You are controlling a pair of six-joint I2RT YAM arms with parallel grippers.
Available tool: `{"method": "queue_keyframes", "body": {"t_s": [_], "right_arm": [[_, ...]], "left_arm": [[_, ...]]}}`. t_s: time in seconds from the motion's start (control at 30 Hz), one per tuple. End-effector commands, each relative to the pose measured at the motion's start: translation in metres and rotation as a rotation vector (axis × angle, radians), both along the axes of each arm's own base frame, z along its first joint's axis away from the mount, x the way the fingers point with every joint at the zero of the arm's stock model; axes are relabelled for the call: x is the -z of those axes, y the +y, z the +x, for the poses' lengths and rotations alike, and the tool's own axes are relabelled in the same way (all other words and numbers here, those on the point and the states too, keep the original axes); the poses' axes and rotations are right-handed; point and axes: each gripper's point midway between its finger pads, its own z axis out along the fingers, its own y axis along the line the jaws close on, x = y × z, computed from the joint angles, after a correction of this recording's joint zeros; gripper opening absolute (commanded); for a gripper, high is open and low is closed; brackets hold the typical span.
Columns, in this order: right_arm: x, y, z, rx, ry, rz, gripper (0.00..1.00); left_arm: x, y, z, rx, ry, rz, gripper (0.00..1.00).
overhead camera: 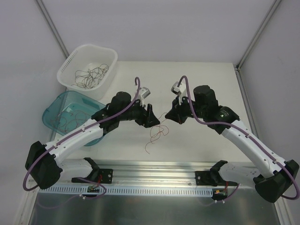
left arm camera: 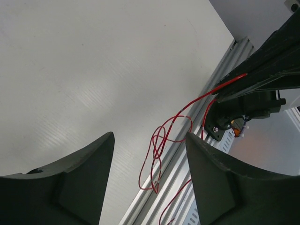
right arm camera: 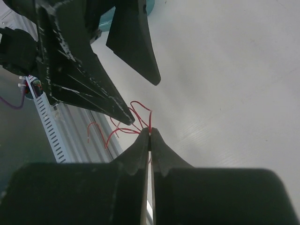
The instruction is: Untangle the cables
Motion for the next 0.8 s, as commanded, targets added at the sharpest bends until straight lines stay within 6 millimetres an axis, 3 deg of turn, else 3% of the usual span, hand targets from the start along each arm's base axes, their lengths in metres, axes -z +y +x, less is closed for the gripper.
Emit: {"method": "queue_keyframes", "body": {"t_s": [0.0,0.2,0.23,0.3,0.37,0.4,0.57,0.7,0.77], "right_arm": [[-0.030,0.005,-0.011,-0.058,-0.057,0.069,0.00],[-0.030,0.006,-0.013,-0.056,-0.054,0.074,0.01],[-0.029,0.005,-0.013,-0.054,-0.052,0.071,0.01],[-0.025,0.005,-0.012,-0.048,-0.044,0.063,0.01],[-0.017,0.001,-0.009,-0.023,-0.036,0.042,0.01],[-0.014,0.000,-0.008,-0.012,-0.033,0.033,0.01],[0.009,-0.011,-0.003,0.064,0.003,-0.029,0.07],[0.010,-0.010,-0.006,0.063,0.023,-0.016,0.44],[0.005,-0.011,-0.008,0.064,0.021,-0.004,0.53]], "left_arm": [[-0.026,-0.019,0.001,0.035,-0.048,-0.069,0.61],[-0.020,-0.027,0.001,0.035,-0.049,-0.055,0.26],[-0.020,-0.026,0.002,0.026,-0.057,-0.051,0.14],[-0.021,-0.020,0.011,-0.020,-0.101,-0.031,0.01],[-0.027,-0.010,0.018,-0.077,-0.146,-0.013,0.00],[-0.030,0.001,0.030,-0.149,-0.192,0.024,0.00],[-0.045,0.056,0.049,-0.349,-0.302,0.215,0.00],[-0.059,0.100,0.063,-0.501,-0.360,0.345,0.00],[-0.062,0.126,0.069,-0.586,-0.356,0.391,0.00]]}}
